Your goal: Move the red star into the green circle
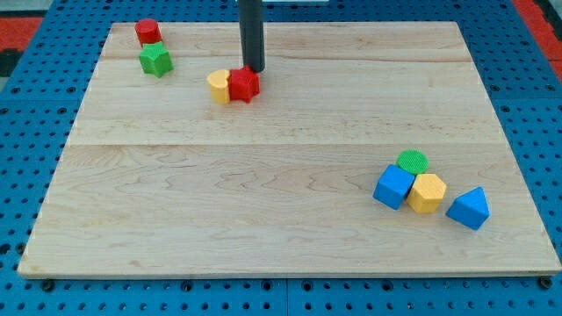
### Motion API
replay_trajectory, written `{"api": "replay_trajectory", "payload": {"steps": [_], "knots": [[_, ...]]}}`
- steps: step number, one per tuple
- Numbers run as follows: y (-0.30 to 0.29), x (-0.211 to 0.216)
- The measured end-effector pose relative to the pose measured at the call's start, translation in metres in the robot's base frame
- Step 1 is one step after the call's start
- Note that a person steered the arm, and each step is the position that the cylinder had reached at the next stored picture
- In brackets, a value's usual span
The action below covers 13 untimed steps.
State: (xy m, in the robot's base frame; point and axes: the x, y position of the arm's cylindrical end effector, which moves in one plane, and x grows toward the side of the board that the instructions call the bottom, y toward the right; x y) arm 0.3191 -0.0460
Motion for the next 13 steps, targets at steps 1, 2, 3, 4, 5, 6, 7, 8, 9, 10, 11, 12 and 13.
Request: {"api": "replay_trajectory", "payload": {"steps": [1,2,3,4,5,6,7,8,9,10,11,12,13], "knots": [[0.0,0.052],[-0.019,0.049],[-0.031,0.043],[-0.058,0.061],[-0.06,0.087],[-0.083,0.091],[-0.089,0.104],[-0.028,0.115],[0.059,0.115],[0.177,0.114],[0.229,0.116],[0.214,0.085],[0.162,0.091]]}}
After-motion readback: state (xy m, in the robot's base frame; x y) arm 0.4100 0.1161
